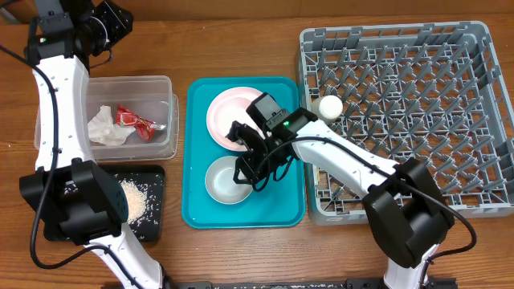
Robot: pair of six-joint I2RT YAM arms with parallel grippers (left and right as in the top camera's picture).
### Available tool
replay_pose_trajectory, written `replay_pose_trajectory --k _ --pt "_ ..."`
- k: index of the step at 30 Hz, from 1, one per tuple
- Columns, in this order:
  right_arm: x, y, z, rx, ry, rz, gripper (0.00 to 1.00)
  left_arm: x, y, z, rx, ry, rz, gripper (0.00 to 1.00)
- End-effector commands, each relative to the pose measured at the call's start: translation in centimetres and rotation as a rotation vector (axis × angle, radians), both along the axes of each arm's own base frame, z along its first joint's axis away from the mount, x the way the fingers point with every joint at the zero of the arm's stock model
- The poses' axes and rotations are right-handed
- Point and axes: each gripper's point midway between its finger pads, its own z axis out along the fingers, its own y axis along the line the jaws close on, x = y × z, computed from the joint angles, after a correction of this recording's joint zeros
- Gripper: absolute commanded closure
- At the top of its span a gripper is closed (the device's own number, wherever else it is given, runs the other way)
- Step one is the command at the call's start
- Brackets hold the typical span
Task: Sort waste into correct bins and load items into the dishwasher
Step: 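Lower the right gripper onto the white bowl rim and grip it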
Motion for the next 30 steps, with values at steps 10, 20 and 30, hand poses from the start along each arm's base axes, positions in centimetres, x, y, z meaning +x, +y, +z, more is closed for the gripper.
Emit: replay_pose_trajectory --k 10,20,30 --pt "2.5 -3.9 -3.1 -0.251 -0.156 -0.089 0.61 0.3 -0.6 0.8 -0.002 -0.028 -0.043 0.63" --pt "5.9 -5.7 -2.1 -0.368 -0.290 -0.183 0.50 0.3 -0.6 0.8 -0.002 -0.027 -0.043 0.63" --pt "6.0 -4.1 1.9 -0.311 -0.241 -0.189 0.43 0.2 -0.6 0.6 -0.001 -0.020 -0.045 0.62"
